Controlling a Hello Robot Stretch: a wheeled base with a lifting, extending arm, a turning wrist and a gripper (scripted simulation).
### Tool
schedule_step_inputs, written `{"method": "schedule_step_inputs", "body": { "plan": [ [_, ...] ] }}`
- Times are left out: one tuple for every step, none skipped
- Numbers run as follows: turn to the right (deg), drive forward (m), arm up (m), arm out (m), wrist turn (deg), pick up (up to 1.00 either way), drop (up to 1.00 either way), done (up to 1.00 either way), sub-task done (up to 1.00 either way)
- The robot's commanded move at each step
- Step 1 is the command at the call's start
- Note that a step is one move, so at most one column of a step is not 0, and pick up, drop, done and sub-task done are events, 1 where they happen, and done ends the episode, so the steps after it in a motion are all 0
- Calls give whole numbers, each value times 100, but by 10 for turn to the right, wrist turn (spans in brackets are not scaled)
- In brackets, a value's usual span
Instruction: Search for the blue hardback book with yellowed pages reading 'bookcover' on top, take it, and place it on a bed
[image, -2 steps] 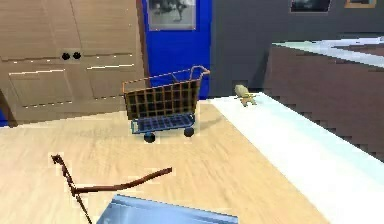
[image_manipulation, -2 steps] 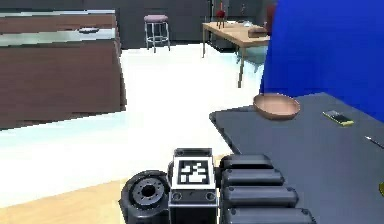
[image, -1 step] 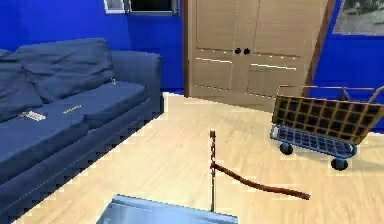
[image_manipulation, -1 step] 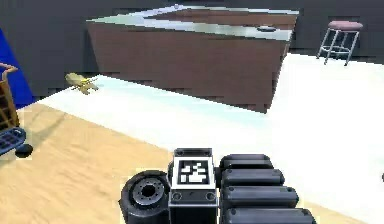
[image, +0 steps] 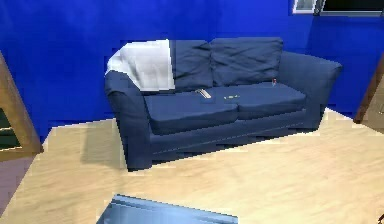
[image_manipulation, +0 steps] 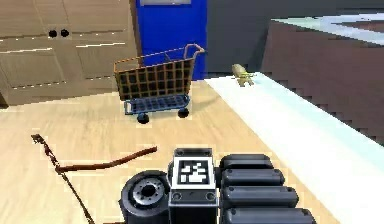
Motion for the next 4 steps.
{"method": "schedule_step_inputs", "body": {
  "plan": [
    [-60, 0, 0, 0, 0, 0, 0, 0, 0],
    [0, 30, 0, 0, 0, 0, 0, 0, 0],
    [-450, 0, 0, 0, 0, 0, 0, 0, 0],
    [-210, 0, 0, 0, 0, 0, 0, 0, 0]
  ]
}}
